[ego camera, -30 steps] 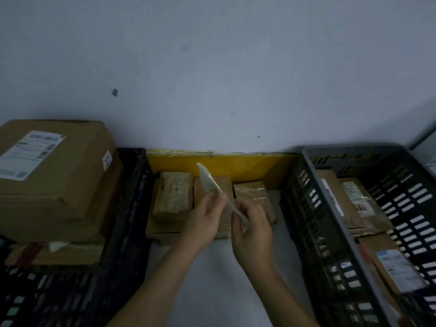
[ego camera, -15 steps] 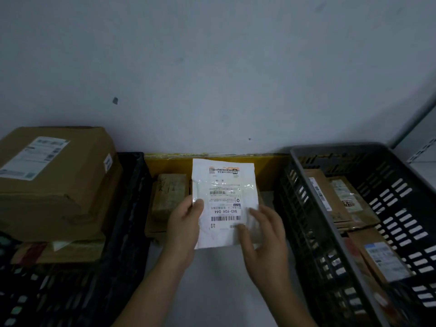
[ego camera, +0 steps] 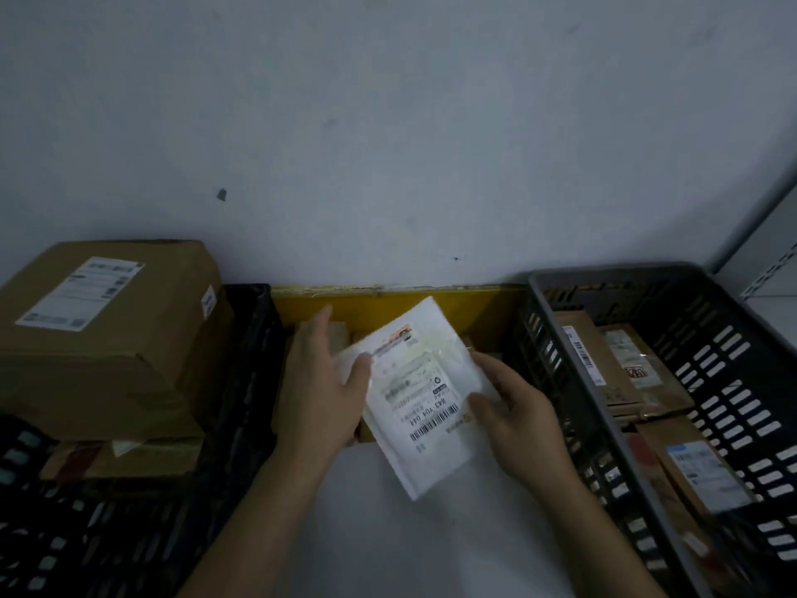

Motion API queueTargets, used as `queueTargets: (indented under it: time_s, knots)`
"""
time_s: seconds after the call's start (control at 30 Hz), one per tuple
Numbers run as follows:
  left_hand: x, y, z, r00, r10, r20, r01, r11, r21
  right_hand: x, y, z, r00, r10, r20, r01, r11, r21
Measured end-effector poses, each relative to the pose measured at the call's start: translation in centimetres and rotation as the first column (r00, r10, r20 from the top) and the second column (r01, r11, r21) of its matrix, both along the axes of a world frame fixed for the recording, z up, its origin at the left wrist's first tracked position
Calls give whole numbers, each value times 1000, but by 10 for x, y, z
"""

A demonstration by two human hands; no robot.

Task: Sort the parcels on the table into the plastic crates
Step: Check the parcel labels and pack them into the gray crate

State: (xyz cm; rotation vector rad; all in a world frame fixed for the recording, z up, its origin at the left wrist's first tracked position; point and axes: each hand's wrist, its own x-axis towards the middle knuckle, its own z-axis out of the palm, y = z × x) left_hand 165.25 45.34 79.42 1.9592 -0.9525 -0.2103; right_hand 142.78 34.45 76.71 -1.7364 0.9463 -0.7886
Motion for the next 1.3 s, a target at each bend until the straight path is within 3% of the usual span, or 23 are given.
queueTargets:
  time_s: [0.03,0.1,0.17,0.23,0.33,0.43,0.53,0.7,0.8,0.97,1.3]
  knots:
    - [4,-3,9,971,-96,218,93,995,25,-3,-7,7,998,56,-42,-57,998,-20]
    - [5,-11,27,773,-321,547,298,945,134,-4,-18,23,973,189,-130,-197,979,-48]
    - [-3,-20,46,619,-512,595,402,858,319,-4,-25,43,936,280,-212,-309,944,-116]
    - [-9,-27,56,574,-650,498,426,756,497,-3,-31,61,921,292,-258,-344,920,-186]
    - [-7,-28,55,665,-663,343,416,711,567,-5,-33,73,942,209,-263,-274,930,-244]
    - [-6,-23,43,804,-565,185,447,779,438,-12,-27,64,987,61,-149,-98,962,-254]
    - [-6,-17,30,920,-384,-77,391,891,229,-24,-15,39,993,-115,-9,113,985,-130]
    - [-18,-12,12,910,-177,-374,194,981,7,-16,33,2,970,-166,176,150,984,100]
    - [-30,-16,0,902,-157,-402,158,987,-31,-11,51,-10,971,-163,174,157,987,43]
    - [-53,-23,-13,866,-265,-424,209,962,-174,-29,48,-7,977,-203,71,206,978,-31]
    - [-112,-55,-21,889,-443,-118,445,895,-13,-123,16,32,910,-409,-68,403,911,-87]
